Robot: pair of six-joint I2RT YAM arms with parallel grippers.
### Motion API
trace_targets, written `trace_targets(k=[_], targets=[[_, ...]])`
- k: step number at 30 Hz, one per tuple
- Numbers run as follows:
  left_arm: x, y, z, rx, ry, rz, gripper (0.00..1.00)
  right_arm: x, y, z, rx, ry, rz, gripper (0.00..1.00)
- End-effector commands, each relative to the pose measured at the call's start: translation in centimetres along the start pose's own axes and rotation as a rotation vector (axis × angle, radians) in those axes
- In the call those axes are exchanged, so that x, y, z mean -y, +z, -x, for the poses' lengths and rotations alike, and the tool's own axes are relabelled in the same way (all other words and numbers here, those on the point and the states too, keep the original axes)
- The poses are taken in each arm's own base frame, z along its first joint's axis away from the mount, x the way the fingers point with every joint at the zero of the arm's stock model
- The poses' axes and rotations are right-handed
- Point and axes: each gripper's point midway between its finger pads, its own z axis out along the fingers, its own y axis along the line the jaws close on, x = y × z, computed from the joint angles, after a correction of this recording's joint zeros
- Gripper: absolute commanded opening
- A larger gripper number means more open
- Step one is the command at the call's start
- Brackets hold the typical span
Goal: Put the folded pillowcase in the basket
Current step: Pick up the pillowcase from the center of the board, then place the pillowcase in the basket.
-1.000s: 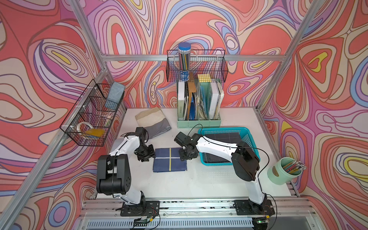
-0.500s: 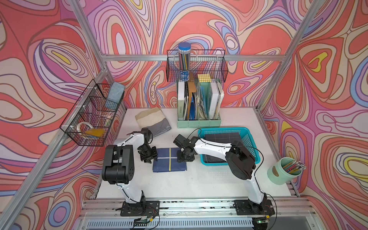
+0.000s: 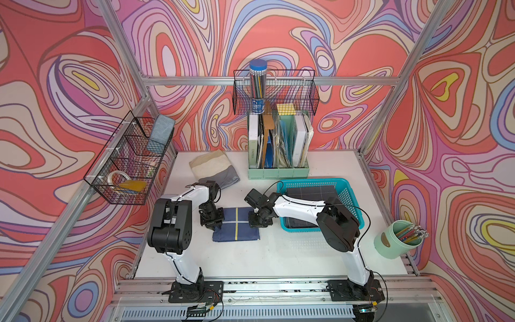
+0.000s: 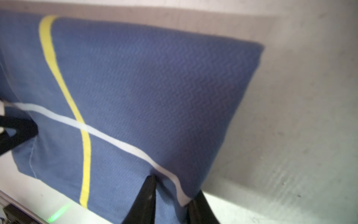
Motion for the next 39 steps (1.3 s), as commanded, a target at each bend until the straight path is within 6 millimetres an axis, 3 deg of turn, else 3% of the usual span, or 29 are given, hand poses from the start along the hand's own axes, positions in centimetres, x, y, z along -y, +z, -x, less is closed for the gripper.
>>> trace_targets(k=[1,5,7,11,14,21,29,32,34,39], targets=[[-0.8,2.1,-0.9,-0.080,-0.003,0.054,0.15,1.1,2.5,-1.8,-0.073,-0.003,-0.019,0.16],[-0.9,2.5,-1.1,-0.099,0.004,0.072,0.00,1.0,2.6,-1.7,-0.070,-0.013,-0.013,0.05],[-0.7,2.5,-1.2,-0.095,0.010,0.061,0.00,0.7,2.5,-1.6,-0.061,-0.017,0.004,0.00],[-0.1,1.2,-0.8,-0.037,0.010,0.027,0.00,0.4,1.6,-0.8,-0.008,-0.018,0.022,0.00],[0.7,-1.1,-0.5,0.046,0.001,-0.019,0.00,0.0,-0.1,-0.1,0.044,-0.031,0.025,0.00],[4.4,-8.9,-0.7,0.233,0.073,-0.077,0.00,-1.0,-6.1,1.9,0.177,-0.052,0.030,0.00],[7.6,-14.5,-1.3,0.346,0.132,-0.149,0.00,-0.4,-13.1,2.9,0.300,-0.042,-0.005,0.00],[9.9,-15.7,-1.5,0.373,0.165,-0.176,0.00,0.9,-16.3,3.0,0.360,-0.024,-0.045,0.00],[12.4,-15.9,-1.5,0.389,0.196,-0.201,0.00,2.8,-17.8,2.8,0.383,-0.004,-0.111,0.00],[20.7,-16.4,-1.7,0.405,0.312,-0.270,0.00,10.1,-20.6,1.9,0.414,0.109,-0.249,0.00]])
